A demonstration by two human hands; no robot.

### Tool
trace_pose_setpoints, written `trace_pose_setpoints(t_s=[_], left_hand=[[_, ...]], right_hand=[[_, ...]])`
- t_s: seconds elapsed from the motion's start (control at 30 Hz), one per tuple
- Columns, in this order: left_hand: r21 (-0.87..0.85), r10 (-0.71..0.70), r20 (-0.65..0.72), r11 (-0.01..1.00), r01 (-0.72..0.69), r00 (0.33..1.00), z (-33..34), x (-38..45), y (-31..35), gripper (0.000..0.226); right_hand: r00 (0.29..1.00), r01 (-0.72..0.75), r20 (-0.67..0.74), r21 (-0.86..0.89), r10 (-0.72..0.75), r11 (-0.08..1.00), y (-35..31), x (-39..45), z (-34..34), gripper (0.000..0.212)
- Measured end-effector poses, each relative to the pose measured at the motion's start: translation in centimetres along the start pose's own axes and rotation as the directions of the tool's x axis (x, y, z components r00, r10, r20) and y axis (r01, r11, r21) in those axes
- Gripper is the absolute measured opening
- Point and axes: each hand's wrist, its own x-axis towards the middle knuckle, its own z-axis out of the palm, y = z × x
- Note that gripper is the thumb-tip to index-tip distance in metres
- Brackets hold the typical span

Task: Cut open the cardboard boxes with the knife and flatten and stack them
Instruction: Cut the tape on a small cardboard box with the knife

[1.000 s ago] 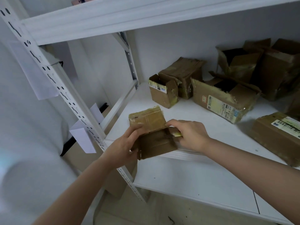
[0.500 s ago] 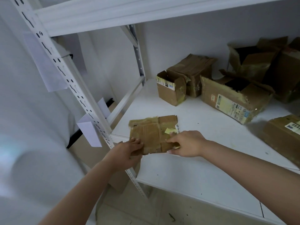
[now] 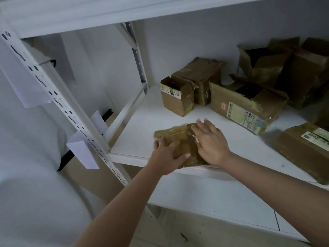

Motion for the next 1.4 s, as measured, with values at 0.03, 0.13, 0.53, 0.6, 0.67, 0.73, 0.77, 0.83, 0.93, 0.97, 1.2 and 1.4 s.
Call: trace_pose_setpoints(t_s=[0.03, 0.13, 0.53, 0.6, 0.67, 0.73, 0.77, 0.83, 0.93, 0.97, 1.2, 1.4], left_hand=[[0.036, -0.008, -0.032, 0.999, 0.01, 0.999, -0.2, 0.4, 0.4, 0.068], [0.329, -0.049, -0.217, 0.937, 0.121, 0.975, -1.3, 1.6, 1.8, 0.057], [0.337, 0.044, -0.037, 0.941, -0.029, 0.998, 1.8, 4.2, 0.6, 0.062], [0.372, -0.002, -0.044, 0.928, 0.018, 0.999, 1.5, 3.7, 1.3, 0.062], [0.348, -0.065, -0.08, 0.933, 0.089, 0.995, 1.9, 3.1, 1.9, 0.063], [0.276, -0.096, -0.112, 0.953, 0.123, 0.989, 2.4, 2.6, 2.0, 0.064], [0.254, -0.092, -0.119, 0.96, 0.12, 0.989, 2.6, 2.6, 2.0, 0.064], [0.254, -0.083, -0.126, 0.961, 0.113, 0.989, 2.7, 2.6, 1.6, 0.064], [0.265, -0.075, -0.14, 0.958, 0.111, 0.987, 2.7, 2.7, 1.5, 0.066], [0.262, -0.073, -0.14, 0.959, 0.108, 0.987, 2.7, 2.7, 1.7, 0.067], [-0.036, -0.103, -0.139, 0.994, 0.099, 0.985, 0.0, 1.7, 2.3, 0.105], [0.163, -0.006, -0.319, 0.985, 0.061, 0.948, 0.7, -1.7, 6.4, 0.065]], right_hand=[[0.999, 0.005, 0.032, -0.039, -0.004, 0.999, 0.7, 0.2, 0.1, 0.056], [0.99, 0.029, 0.14, -0.053, -0.022, 0.998, 2.2, 1.3, 1.0, 0.057], [0.978, 0.003, 0.209, -0.095, 0.017, 0.995, 1.5, 2.0, 4.2, 0.066], [0.973, -0.008, 0.228, -0.076, 0.025, 0.997, 1.6, 2.0, 4.0, 0.066], [0.973, -0.006, 0.23, -0.058, 0.019, 0.998, 1.7, 2.1, 4.0, 0.065], [0.979, -0.001, 0.202, -0.06, 0.013, 0.998, 1.7, 2.0, 4.2, 0.063], [0.983, -0.005, 0.184, -0.061, 0.016, 0.998, 1.6, 2.0, 4.3, 0.062], [0.987, -0.005, 0.161, -0.087, 0.019, 0.996, 1.6, 1.9, 4.5, 0.063], [0.986, 0.003, 0.165, -0.122, 0.018, 0.993, 1.5, 1.7, 4.6, 0.065], [0.984, 0.003, 0.18, -0.115, 0.018, 0.993, 1.5, 1.7, 4.5, 0.065], [0.99, -0.065, 0.143, 0.39, 0.009, 0.918, 3.5, 2.4, 1.0, 0.058], [0.996, -0.021, 0.093, 0.294, -0.006, 0.956, 4.3, -1.3, 2.4, 0.055]])
